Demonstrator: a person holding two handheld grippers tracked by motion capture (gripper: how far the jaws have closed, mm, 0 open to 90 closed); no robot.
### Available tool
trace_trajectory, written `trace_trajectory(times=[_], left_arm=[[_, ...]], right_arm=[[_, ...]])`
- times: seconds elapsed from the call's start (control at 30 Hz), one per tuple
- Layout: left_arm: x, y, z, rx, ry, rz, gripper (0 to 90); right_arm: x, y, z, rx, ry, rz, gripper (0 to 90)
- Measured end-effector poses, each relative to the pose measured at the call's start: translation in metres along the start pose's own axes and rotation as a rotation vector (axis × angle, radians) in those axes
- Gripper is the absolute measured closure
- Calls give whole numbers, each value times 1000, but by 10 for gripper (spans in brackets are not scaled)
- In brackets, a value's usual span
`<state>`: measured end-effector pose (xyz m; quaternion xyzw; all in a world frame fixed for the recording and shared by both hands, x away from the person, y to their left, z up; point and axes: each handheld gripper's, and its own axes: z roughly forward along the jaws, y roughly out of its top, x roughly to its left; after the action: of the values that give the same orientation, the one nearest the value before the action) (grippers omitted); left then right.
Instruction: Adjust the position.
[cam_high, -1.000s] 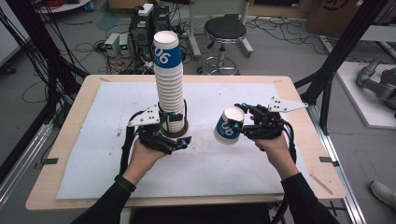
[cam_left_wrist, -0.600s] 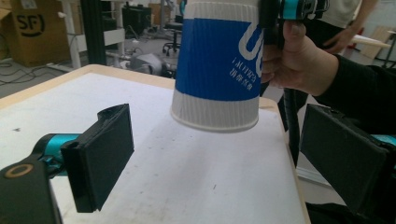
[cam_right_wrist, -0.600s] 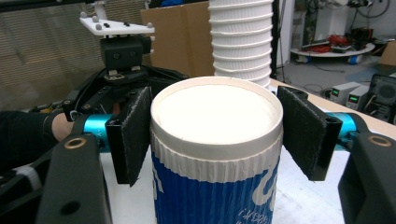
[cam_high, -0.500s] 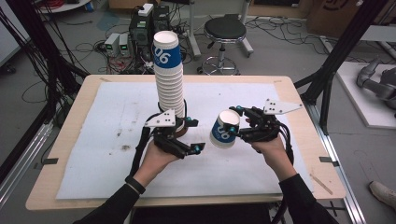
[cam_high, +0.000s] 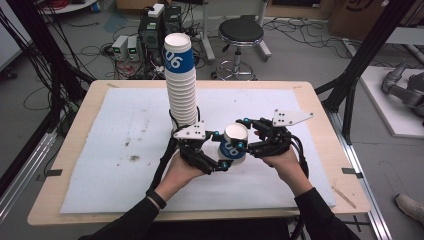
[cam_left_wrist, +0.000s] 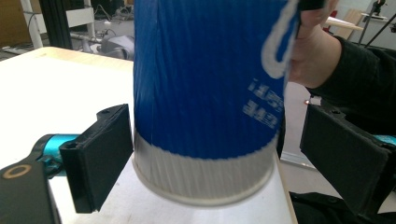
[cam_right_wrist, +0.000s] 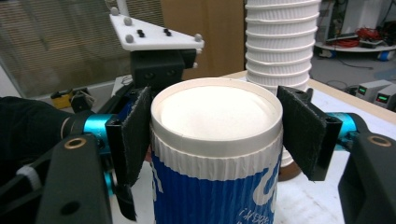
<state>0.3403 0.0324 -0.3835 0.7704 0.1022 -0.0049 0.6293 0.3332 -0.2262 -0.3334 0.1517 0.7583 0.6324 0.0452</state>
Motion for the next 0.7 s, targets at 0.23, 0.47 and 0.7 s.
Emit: trace_trajectory(times=[0.23,0.47,0.7], left_arm=[[5,-3,6,5,-4,-18,92],[7,-4,9,19,-5,-15,95],[6,-3,7,27,-3,5,166]], right_arm=[[1,-1,3,-9,18,17,308],[1,-1,5,-9,19,16,308],[0,-1,4,-19,21,19,309]])
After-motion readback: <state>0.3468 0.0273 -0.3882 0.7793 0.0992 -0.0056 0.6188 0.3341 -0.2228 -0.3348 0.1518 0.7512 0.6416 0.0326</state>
